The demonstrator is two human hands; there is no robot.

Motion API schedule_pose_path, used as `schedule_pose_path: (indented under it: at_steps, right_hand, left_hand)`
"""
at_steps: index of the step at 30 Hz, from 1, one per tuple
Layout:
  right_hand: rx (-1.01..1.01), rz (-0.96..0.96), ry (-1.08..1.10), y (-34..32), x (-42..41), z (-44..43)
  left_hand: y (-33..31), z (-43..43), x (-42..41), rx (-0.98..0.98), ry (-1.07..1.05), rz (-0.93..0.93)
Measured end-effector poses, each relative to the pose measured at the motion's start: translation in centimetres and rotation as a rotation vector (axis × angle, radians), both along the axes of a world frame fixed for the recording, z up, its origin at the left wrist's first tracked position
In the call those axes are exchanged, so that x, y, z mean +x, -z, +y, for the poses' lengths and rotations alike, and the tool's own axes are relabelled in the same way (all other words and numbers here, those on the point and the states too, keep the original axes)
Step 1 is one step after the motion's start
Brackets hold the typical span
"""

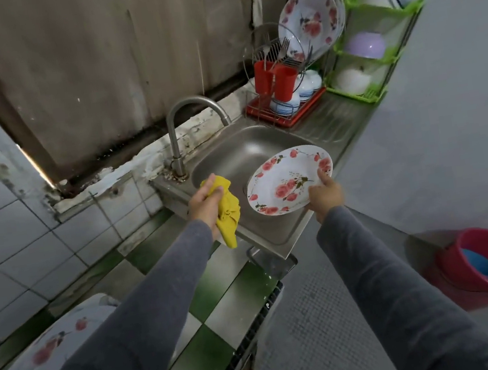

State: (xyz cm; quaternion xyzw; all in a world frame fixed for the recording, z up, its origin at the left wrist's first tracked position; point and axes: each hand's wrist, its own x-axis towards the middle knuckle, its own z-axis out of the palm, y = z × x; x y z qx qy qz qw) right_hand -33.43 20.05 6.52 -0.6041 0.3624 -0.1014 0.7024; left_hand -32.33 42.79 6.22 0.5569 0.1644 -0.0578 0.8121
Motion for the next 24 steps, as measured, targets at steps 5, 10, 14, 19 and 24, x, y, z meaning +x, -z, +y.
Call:
schedule_pose_path:
  at_steps: [5, 10, 14, 19, 24]
  right_hand:
    - [-0.166, 0.027, -0.063, 0.5, 0.3, 0.5]
    - [-0.264, 0.002, -0.133, 0.1, -0.1, 1.2]
    - [-0.319, -0.029, -0.166, 0.0, -0.2, 1.9]
    - [-0.335, -0.04, -0.183, 0.8, 0.3, 2.6]
    - [-0.274, -0.081, -0.19, 1.1, -0.1, 3.9]
  left_hand:
    - [0.1, 0.0, 0.9, 0.041, -0.009, 0.0]
    - [-0.2, 0.2, 0.7, 0.005, -0.041, -0.014]
    - [-0.1, 0.8, 0.2, -0.008, -0.063, -0.001]
    - [0.5, 1.8, -0.3, -0.003, -0.112, -0.01]
    - [0.4, 3.2, -1.4, -0.013, -0.14, 0.014]
